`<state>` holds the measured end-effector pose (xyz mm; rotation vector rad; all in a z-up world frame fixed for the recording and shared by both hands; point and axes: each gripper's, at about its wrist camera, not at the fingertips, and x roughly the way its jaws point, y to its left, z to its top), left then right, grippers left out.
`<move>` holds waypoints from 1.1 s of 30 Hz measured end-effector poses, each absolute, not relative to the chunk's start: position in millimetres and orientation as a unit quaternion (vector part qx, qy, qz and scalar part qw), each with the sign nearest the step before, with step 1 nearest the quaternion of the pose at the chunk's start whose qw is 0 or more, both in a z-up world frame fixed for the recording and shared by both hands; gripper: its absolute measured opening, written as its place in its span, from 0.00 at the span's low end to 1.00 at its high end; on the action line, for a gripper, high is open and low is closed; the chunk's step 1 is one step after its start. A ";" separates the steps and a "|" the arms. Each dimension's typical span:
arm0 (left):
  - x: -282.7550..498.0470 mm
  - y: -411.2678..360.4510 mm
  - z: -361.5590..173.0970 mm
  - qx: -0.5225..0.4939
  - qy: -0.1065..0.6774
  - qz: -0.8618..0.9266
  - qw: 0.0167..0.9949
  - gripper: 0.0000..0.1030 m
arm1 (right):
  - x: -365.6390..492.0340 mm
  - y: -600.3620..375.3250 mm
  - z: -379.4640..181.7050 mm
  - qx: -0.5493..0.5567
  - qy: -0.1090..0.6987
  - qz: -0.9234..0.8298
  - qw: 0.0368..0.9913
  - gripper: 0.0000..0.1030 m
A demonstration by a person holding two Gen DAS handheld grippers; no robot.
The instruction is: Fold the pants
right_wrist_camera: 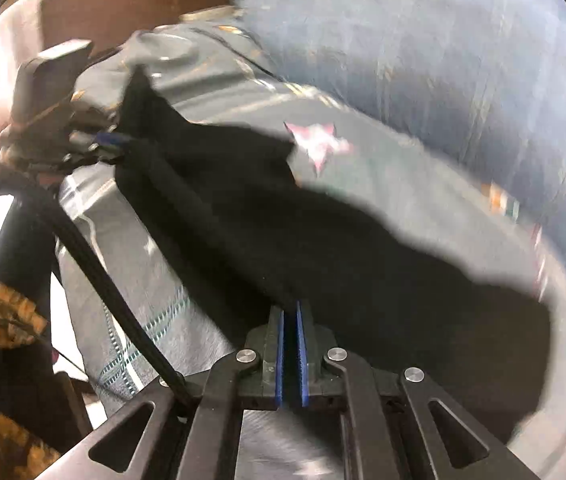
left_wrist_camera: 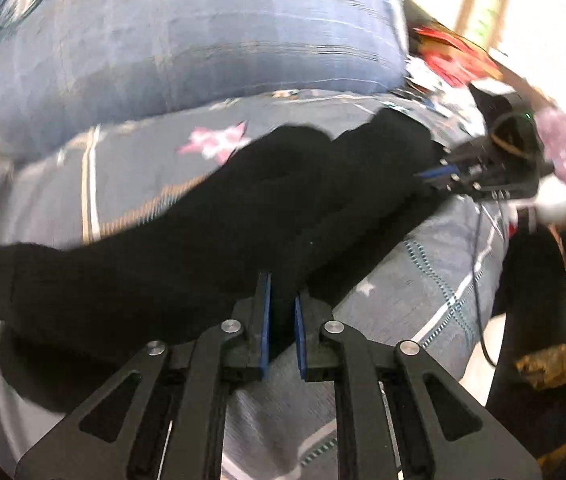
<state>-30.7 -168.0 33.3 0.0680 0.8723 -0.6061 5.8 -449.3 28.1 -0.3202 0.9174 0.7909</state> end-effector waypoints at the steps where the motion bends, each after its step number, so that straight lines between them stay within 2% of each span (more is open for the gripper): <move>1: -34.7 -164.8 34.1 0.013 0.417 -0.285 0.863 0.13 | 3.3 -456.1 22.0 -0.122 0.429 0.363 0.818 0.06; 2: -39.0 -161.0 38.0 -0.006 0.416 -0.284 0.864 0.14 | 1.9 -456.7 16.8 -0.102 0.427 0.356 0.825 0.07; 4: -47.1 -151.6 48.8 -0.026 0.415 -0.282 0.865 0.22 | -3.0 -454.3 15.8 -0.091 0.417 0.342 0.837 0.08; 6: -59.5 -136.0 58.2 -0.036 0.402 -0.263 0.876 0.56 | -10.4 -448.9 20.2 -0.106 0.419 0.330 0.839 0.18; 7: -66.5 -125.4 63.4 -0.050 0.397 -0.258 0.879 0.63 | -15.4 -445.1 22.4 -0.120 0.426 0.323 0.836 0.34; 8: -71.1 -114.6 66.5 -0.062 0.392 -0.251 0.883 0.66 | -19.8 -442.1 23.9 -0.129 0.431 0.321 0.833 0.46; 10: -80.1 -88.7 73.1 -0.091 0.381 -0.221 0.893 0.67 | -30.8 -434.9 35.4 -0.134 0.424 0.345 0.827 0.46; 14: -79.0 -48.6 72.9 -0.151 0.374 -0.154 0.902 0.73 | -38.7 -412.1 62.5 -0.101 0.378 0.400 0.829 0.46; 18: -56.6 -29.4 60.6 -0.205 0.382 -0.119 0.893 0.73 | -11.1 -368.6 76.2 -0.101 0.337 0.411 0.841 0.47; 21: -35.5 -25.8 47.7 -0.195 0.402 -0.095 0.890 0.73 | 25.0 -345.2 73.5 -0.098 0.338 0.381 0.855 0.47; 25: -14.0 -17.2 31.2 -0.178 0.428 -0.078 0.882 0.73 | 81.3 -334.0 51.9 -0.087 0.398 0.339 0.848 0.48; 29: 2.7 -22.3 20.8 -0.186 0.427 -0.112 0.878 0.73 | 103.8 -328.2 32.1 -0.053 0.443 0.380 0.810 0.47; 30: 5.0 -26.5 19.8 -0.181 0.422 -0.121 0.880 0.69 | 105.2 -328.0 30.2 -0.046 0.445 0.387 0.807 0.45; 31: 8.5 -30.3 18.2 -0.168 0.423 -0.114 0.883 0.59 | 105.3 -328.9 29.9 -0.040 0.442 0.397 0.803 0.36; 32: 10.3 -33.0 18.9 -0.157 0.424 -0.107 0.885 0.37 | 105.4 -330.6 30.2 -0.033 0.442 0.406 0.799 0.24; 33: 11.9 -33.2 22.3 -0.152 0.420 -0.102 0.889 0.27 | 104.9 -332.3 30.7 -0.029 0.442 0.410 0.798 0.24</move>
